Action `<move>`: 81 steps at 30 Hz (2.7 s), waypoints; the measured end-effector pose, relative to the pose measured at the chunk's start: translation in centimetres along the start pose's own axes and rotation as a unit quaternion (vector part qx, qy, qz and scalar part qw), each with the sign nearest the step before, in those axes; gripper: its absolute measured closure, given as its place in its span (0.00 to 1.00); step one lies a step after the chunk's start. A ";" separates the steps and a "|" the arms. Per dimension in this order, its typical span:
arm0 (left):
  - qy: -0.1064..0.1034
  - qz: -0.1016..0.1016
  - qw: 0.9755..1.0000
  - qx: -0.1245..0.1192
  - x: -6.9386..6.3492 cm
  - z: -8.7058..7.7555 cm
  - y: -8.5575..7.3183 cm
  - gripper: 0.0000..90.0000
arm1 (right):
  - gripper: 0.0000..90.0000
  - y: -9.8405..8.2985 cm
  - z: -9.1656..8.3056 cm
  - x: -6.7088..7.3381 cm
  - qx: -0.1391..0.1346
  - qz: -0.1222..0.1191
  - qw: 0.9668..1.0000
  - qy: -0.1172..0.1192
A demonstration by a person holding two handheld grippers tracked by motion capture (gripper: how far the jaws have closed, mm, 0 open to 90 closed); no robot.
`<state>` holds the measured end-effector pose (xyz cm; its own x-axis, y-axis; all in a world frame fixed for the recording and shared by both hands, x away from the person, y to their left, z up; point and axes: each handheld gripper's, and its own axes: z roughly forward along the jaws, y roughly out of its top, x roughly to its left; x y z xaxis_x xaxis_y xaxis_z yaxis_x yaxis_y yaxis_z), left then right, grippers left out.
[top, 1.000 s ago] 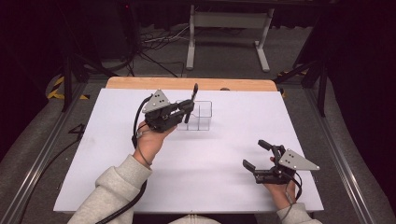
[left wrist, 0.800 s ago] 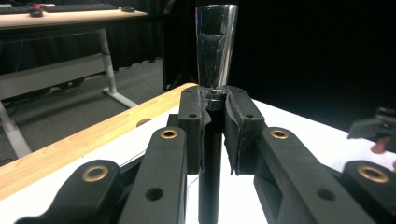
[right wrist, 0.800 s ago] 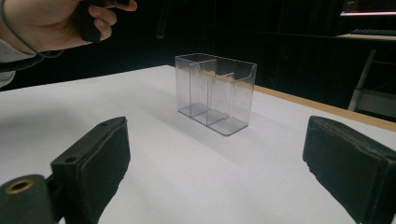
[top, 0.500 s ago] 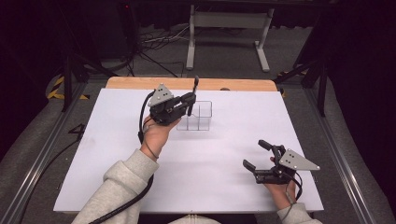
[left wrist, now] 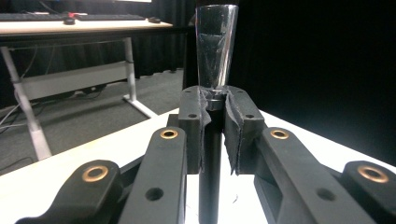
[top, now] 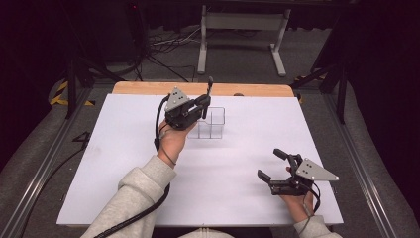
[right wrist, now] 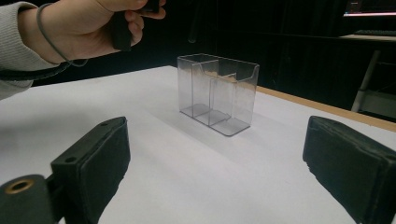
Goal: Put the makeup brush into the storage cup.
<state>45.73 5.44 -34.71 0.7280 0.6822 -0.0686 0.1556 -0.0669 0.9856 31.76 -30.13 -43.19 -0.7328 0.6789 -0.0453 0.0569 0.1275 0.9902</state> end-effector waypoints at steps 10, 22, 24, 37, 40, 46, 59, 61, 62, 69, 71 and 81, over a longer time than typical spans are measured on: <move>0.018 -0.012 1.000 -0.004 0.2 0.8 -0.1 0.86 | 0.09 0.0 -0.1 0.0 -0.002 0.001 1.000 0.002; 0.029 -0.006 1.000 -0.002 0.8 1.4 -1.1 0.86 | 0.09 0.0 0.0 0.0 -0.003 0.000 1.000 0.004; 0.029 -0.003 1.000 -0.006 1.0 1.6 -1.6 0.86 | 0.09 0.0 0.0 0.0 -0.003 0.000 1.000 0.005; 0.029 -0.013 0.999 -0.005 1.8 2.2 -3.1 0.86 | 0.09 -0.1 0.0 0.0 -0.002 0.002 1.000 0.007; 0.028 -0.016 0.999 -0.002 2.0 2.3 -3.5 0.86 | 0.09 -0.1 0.0 0.0 -0.002 0.001 1.000 0.008; 0.024 -0.019 1.000 0.001 2.0 2.4 -3.9 0.86 | 0.09 -0.1 0.0 0.0 -0.001 0.002 1.000 0.007; 0.029 -0.021 0.999 0.017 2.3 2.4 -5.1 0.86 | 0.09 -0.1 0.0 0.1 -0.001 0.000 1.000 0.008; 0.029 -0.021 0.999 0.018 2.3 2.4 -5.1 0.86 | 0.09 0.0 0.0 0.1 -0.001 0.000 1.000 0.008; 0.026 -0.025 0.999 0.019 2.2 2.3 -5.2 0.86 | 0.09 -0.1 0.0 0.1 -0.001 0.000 1.000 0.008; 0.021 -0.021 0.999 0.025 2.0 2.3 -5.3 0.86 | 0.09 0.0 0.0 0.1 -0.001 0.000 1.000 0.008; 0.018 -0.018 0.999 0.026 1.9 2.3 -5.3 0.86 | 0.09 0.0 0.0 0.1 -0.001 0.000 1.000 0.008; 0.012 -0.018 0.999 0.035 2.1 1.9 -5.4 0.86 | 0.09 -0.1 0.0 0.0 -0.003 0.001 1.000 0.009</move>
<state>47.64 5.86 -40.51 0.7052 0.7022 -0.0983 0.2271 -0.0923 0.9695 31.74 -30.12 -43.24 -0.7445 0.6664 -0.0418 0.0540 0.1225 0.9910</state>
